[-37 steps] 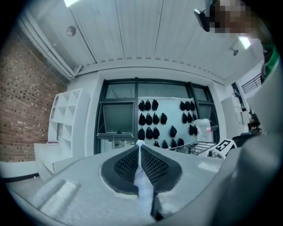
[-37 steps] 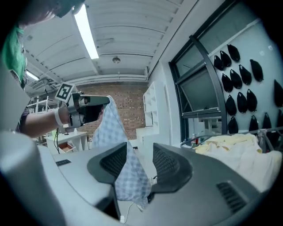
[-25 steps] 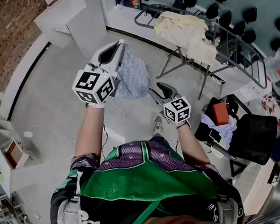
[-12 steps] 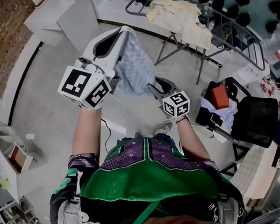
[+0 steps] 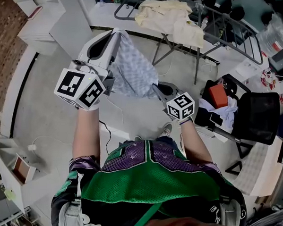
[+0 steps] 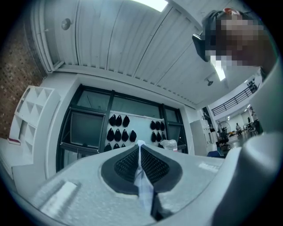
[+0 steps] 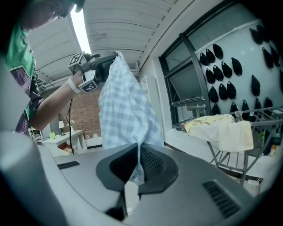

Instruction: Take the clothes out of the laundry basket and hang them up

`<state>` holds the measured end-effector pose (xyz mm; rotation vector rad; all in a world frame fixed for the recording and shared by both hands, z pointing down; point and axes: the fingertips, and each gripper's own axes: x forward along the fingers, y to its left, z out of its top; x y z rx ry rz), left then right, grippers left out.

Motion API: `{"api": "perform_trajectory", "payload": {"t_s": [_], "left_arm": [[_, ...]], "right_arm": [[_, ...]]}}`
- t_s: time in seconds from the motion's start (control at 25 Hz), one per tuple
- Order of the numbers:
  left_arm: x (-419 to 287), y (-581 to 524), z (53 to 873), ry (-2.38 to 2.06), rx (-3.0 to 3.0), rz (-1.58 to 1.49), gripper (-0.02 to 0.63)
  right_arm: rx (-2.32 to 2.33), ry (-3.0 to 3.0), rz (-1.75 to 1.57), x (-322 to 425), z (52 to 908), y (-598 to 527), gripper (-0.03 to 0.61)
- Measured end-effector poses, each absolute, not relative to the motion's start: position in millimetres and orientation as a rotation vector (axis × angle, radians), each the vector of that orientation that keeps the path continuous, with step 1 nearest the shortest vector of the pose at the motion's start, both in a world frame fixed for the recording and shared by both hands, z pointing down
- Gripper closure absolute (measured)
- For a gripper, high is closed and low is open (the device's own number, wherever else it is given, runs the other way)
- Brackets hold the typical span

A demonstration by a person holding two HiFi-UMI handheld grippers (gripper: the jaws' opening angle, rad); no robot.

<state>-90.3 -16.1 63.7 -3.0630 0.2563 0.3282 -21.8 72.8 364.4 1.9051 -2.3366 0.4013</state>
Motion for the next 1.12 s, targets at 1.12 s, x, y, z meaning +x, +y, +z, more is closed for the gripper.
{"api": "perform_trajectory", "payload": {"t_s": [1.12], "left_arm": [[185.7, 25.2, 128.2, 0.329, -3.011, 0.029, 0.592]], "right_arm": [[2.549, -1.894, -0.22, 368.9, 169.3, 257.9, 0.566]]}}
